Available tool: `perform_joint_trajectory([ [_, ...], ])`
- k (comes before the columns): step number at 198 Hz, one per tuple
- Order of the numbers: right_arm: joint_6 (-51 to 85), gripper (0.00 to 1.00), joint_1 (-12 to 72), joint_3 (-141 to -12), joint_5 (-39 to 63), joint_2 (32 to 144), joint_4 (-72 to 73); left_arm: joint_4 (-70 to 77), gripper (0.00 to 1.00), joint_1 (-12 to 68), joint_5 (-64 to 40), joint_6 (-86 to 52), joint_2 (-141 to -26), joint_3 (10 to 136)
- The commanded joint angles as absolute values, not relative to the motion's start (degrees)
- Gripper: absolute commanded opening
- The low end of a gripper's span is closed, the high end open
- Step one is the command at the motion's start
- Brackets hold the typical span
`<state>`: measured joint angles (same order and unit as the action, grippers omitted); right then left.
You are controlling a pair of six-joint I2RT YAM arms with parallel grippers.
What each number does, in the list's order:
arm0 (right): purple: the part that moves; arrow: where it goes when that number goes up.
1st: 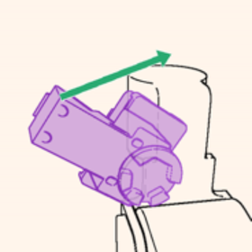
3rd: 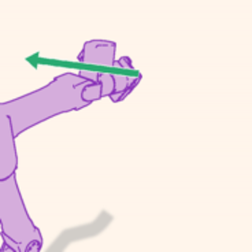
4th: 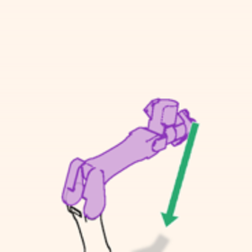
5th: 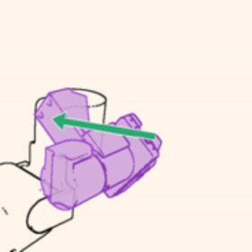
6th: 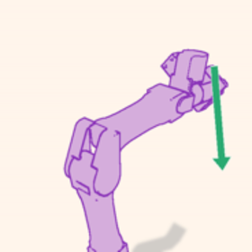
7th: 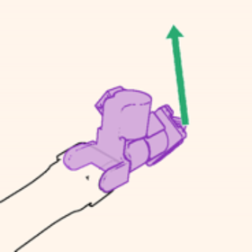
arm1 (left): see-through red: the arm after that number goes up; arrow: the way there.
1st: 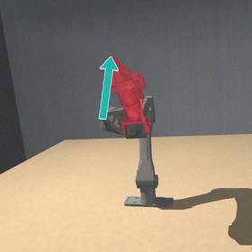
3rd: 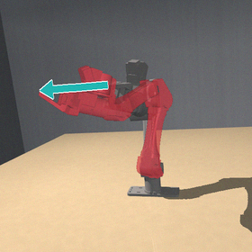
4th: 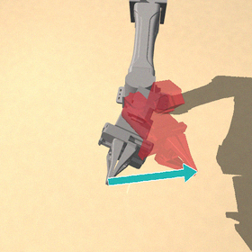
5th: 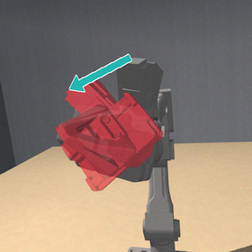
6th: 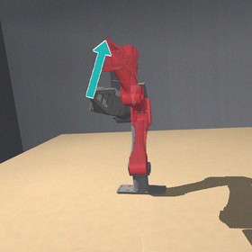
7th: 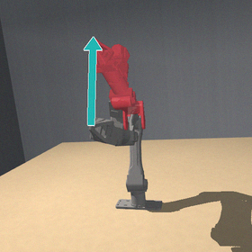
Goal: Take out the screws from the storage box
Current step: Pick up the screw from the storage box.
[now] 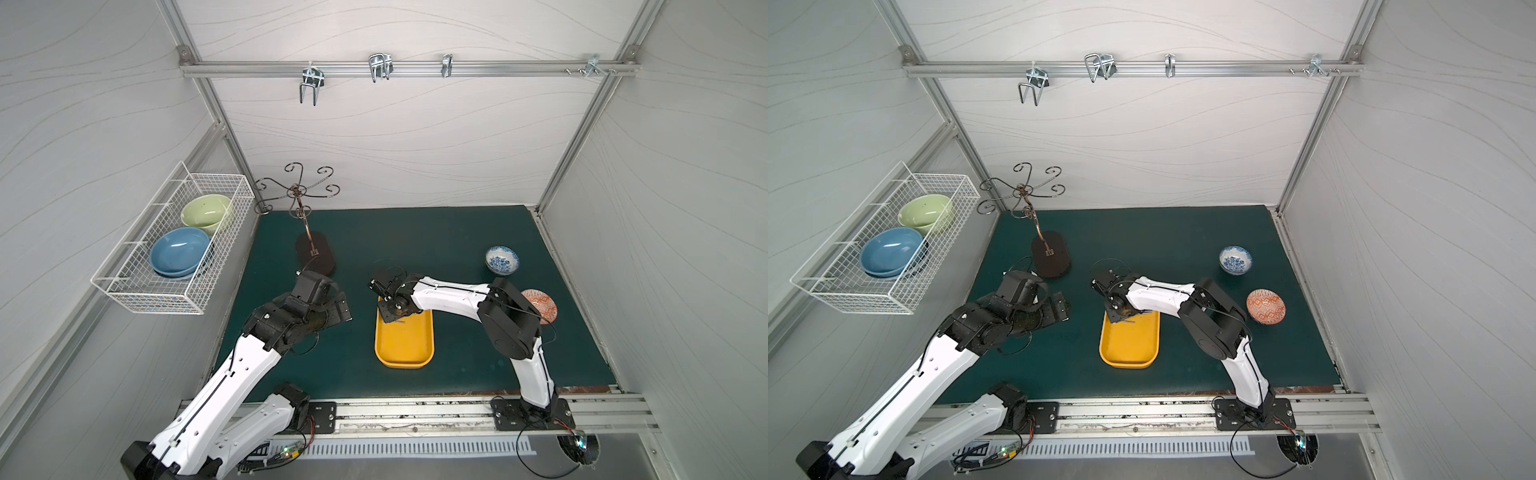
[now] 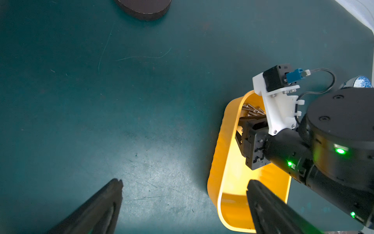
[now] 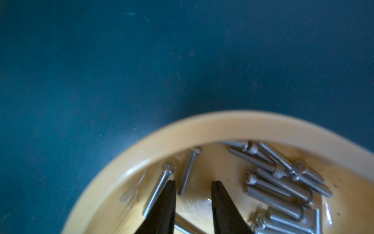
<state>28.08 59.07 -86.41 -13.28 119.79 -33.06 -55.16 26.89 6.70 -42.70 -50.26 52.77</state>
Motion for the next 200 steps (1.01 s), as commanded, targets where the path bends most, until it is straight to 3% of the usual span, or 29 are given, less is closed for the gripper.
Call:
perform_joint_trajectory([
  [1, 28.43, 0.33, 59.23, -87.54, -14.01, 121.40, -34.80, -54.45, 0.99, 26.66, 7.01, -42.98, -49.66, 53.00],
  [32, 28.43, 0.31, 59.09, -87.87, -15.67, 122.39, -35.76, -54.24, 0.99, 26.69, 6.72, -42.88, -49.82, 52.97],
  [131, 27.88, 0.02, 59.50, -85.27, -16.71, 123.49, -35.47, -54.05, 0.99, 26.54, 6.50, -42.71, -49.93, 52.93],
  [200, 25.58, 0.00, 58.64, -85.48, -16.79, 115.38, -35.18, -53.61, 0.99, 26.36, 5.80, -42.45, -50.11, 52.81],
])
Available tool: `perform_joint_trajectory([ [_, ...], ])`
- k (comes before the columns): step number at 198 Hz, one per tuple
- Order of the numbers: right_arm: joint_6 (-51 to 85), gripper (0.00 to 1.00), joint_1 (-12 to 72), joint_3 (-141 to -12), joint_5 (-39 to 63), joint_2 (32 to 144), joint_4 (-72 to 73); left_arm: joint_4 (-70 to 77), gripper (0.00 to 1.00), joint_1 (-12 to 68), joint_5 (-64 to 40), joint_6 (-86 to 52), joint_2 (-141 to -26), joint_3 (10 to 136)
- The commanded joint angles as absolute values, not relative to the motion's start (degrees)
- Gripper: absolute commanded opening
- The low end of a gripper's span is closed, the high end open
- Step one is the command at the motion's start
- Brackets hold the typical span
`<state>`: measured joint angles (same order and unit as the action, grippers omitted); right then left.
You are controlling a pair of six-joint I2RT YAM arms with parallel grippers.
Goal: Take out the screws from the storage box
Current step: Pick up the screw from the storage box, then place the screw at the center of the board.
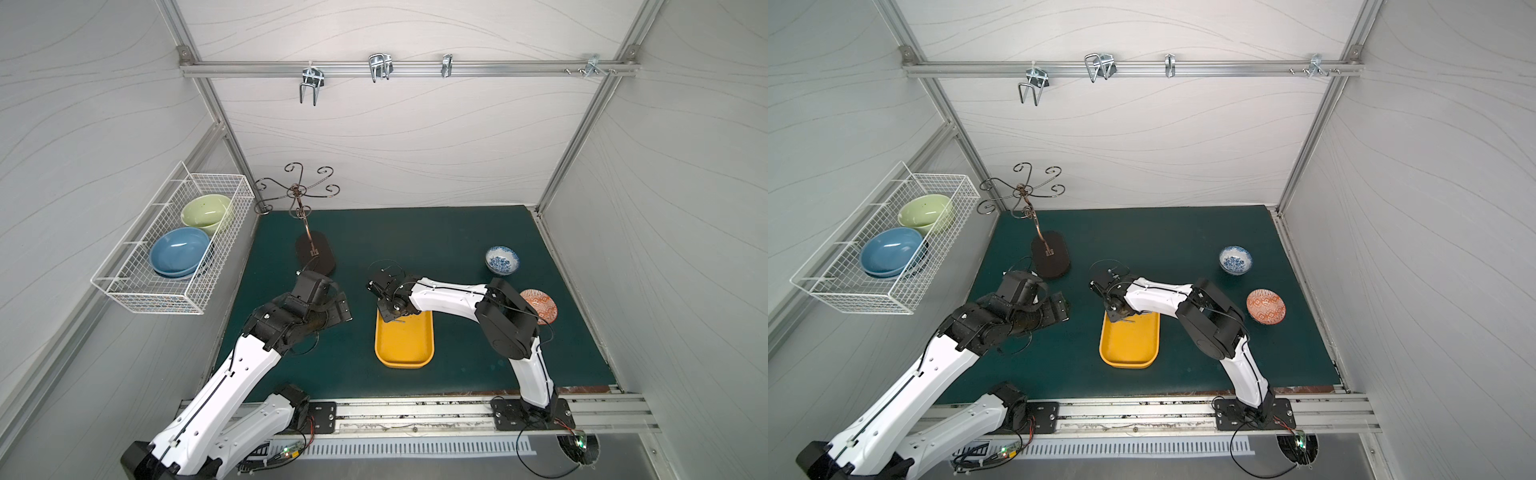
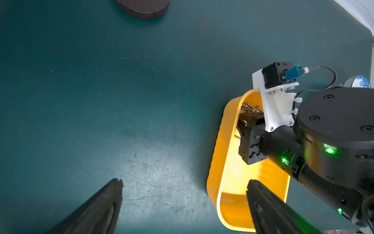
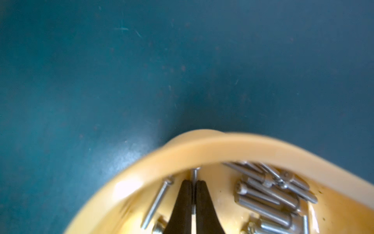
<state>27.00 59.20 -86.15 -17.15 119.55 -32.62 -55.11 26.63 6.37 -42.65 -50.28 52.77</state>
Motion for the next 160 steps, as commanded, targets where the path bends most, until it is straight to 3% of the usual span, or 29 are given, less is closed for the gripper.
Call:
perform_joint_trajectory([
  [1, 25.58, 0.00, 58.63, -85.45, -16.79, 115.22, -35.17, -53.61, 0.99, 26.36, 5.80, -42.45, -50.15, 52.81],
  [90, 25.15, 0.00, 53.72, -73.64, -18.72, 97.76, -33.98, -49.65, 0.97, 26.86, -3.60, -39.55, -54.65, 52.53],
  [160, 26.55, 0.00, 42.62, -57.92, -16.11, 86.96, -29.67, -50.87, 0.96, 38.99, 1.93, -39.89, -61.05, 58.32],
])
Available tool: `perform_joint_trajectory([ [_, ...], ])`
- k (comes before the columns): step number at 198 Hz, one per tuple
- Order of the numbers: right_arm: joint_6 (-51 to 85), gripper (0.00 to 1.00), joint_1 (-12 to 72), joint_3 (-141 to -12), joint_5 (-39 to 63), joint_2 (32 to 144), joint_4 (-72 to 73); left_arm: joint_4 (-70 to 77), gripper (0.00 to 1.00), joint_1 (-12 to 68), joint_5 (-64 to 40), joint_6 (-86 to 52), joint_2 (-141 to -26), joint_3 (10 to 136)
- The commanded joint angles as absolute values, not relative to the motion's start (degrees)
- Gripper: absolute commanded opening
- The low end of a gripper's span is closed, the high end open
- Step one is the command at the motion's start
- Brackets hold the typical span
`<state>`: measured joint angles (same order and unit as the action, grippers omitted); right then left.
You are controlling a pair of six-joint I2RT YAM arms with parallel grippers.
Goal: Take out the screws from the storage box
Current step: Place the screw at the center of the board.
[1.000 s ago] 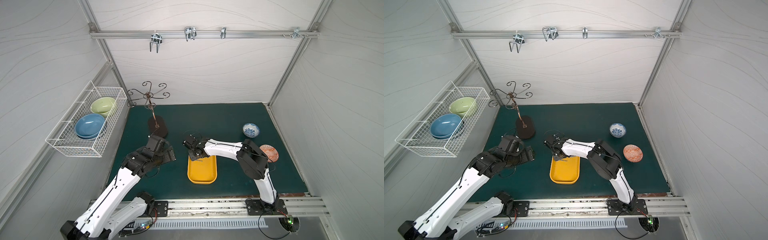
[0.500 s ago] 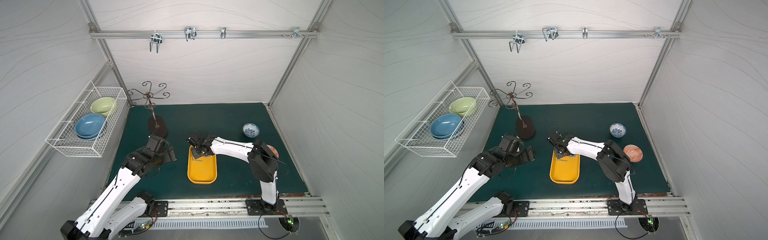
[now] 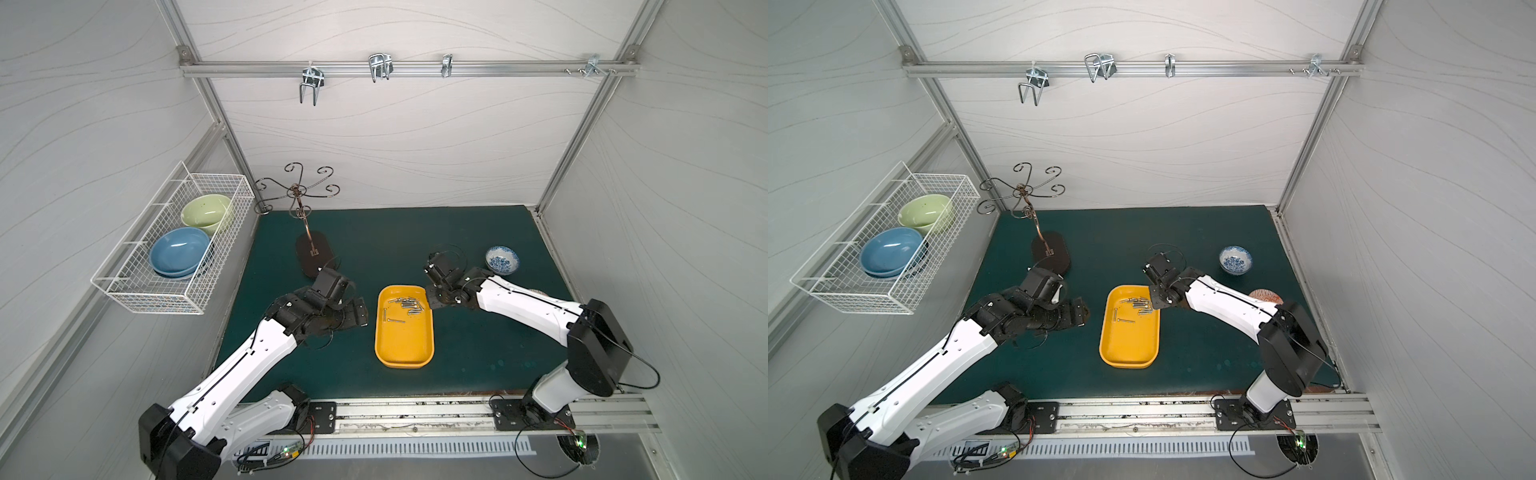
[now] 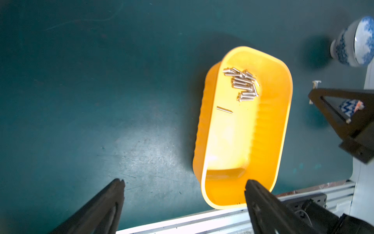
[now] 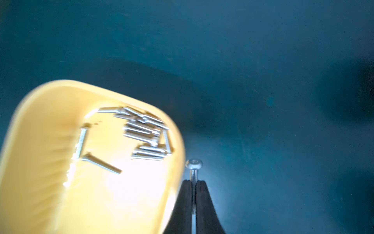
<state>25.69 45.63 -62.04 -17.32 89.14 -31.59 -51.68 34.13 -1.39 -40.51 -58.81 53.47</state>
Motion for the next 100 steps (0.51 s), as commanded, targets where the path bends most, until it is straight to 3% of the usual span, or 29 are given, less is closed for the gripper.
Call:
perform_joint_trajectory([
  [1, 26.54, 0.00, 42.49, -57.74, -16.10, 86.94, -29.64, -50.92, 0.96, 39.22, 2.20, -39.90, -61.24, 58.38],
  [61, 26.38, 0.00, 37.44, -51.12, -14.06, 88.24, -24.85, -51.30, 0.84, 47.15, 4.83, -39.04, -72.15, 63.43],
  [100, 26.43, 0.00, 35.96, -49.87, -13.55, 91.90, -22.31, -50.38, 0.85, 48.78, 4.44, -36.09, -77.99, 65.30],
])
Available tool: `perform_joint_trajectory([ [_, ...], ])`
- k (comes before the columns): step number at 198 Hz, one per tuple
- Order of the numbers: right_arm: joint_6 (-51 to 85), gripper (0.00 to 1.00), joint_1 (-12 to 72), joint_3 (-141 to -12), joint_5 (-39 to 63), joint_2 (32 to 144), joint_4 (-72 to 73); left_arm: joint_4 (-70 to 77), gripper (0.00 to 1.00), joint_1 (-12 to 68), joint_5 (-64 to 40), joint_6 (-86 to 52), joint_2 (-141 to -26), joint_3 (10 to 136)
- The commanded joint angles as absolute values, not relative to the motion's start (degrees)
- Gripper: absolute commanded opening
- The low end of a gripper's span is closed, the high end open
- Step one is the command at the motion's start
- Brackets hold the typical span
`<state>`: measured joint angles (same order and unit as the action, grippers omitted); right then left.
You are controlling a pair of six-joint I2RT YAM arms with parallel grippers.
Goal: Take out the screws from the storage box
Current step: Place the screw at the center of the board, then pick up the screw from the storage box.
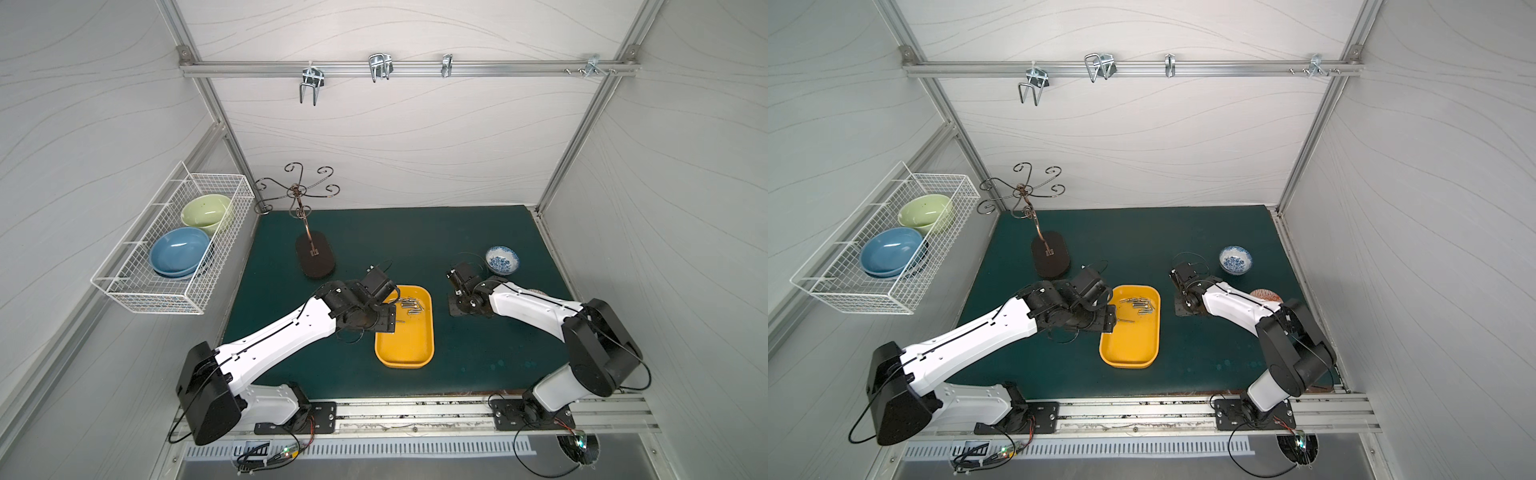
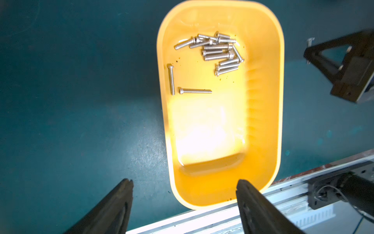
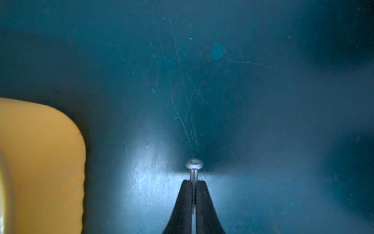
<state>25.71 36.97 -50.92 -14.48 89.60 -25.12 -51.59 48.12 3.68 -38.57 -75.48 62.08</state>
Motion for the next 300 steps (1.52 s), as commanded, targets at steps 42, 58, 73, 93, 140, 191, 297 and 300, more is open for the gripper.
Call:
perform_joint_trajectory([
  [42, 25.80, 0.00, 35.06, -48.66, -15.09, 92.64, -20.56, -44.99, 0.95, 50.50, 10.82, -33.46, -81.38, 64.55],
  [58, 25.67, 0.00, 35.07, -47.68, -16.26, 92.49, -19.62, -39.54, 0.96, 54.88, 20.07, -28.58, -80.57, 61.65],
  [73, 25.54, 0.00, 35.15, -47.11, -16.87, 92.19, -19.36, -37.35, 0.99, 56.69, 22.31, -25.23, -80.50, 60.37],
  [93, 25.48, 0.00, 35.55, -45.65, -16.48, 90.97, -16.64, -40.58, 0.98, 56.09, 22.37, -23.25, -82.27, 62.76],
  [140, 24.69, 0.15, 35.54, -45.70, -15.82, 92.48, -13.48, -35.75, 0.86, 55.99, 11.16, -13.17, -83.01, 62.30],
  [191, 25.20, 0.24, 35.45, -42.25, -17.53, 87.24, -10.74, -36.72, 0.76, 55.07, 6.65, -10.15, -88.41, 63.80],
  [297, 24.45, 0.37, 35.43, -36.21, -18.58, 77.53, -5.29, -38.22, 0.71, 49.34, 8.31, -7.98, -98.16, 66.34],
  [300, 24.39, 0.37, 35.42, -36.41, -18.43, 77.75, -5.21, -38.12, 0.71, 49.24, 8.27, -7.93, -98.17, 66.36],
])
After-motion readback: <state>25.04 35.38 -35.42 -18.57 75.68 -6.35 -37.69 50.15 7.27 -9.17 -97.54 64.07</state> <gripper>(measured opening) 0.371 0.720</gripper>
